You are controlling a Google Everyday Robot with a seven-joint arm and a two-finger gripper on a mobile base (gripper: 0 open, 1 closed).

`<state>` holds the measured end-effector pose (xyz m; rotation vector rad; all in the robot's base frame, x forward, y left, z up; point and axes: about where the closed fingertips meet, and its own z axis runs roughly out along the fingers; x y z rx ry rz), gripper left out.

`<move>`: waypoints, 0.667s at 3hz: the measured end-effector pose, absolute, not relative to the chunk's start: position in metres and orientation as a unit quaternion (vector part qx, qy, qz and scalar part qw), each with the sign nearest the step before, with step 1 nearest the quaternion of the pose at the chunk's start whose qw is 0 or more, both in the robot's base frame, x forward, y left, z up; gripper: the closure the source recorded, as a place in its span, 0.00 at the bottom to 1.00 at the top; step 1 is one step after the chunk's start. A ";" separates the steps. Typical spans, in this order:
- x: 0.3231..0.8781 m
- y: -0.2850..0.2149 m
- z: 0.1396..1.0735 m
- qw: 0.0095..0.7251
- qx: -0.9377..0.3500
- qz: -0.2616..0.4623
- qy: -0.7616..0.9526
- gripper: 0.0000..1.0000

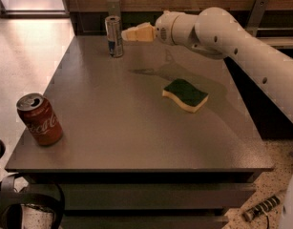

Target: Move redbull can near coke can

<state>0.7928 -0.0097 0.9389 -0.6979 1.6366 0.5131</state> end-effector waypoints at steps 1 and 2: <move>0.815 0.007 0.926 0.612 -0.292 0.244 0.694 0.00; 0.832 0.041 0.909 0.618 -0.295 0.275 0.675 0.00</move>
Offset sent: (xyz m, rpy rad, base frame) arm 0.0526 0.0702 -0.0428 0.1433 -0.0371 0.0997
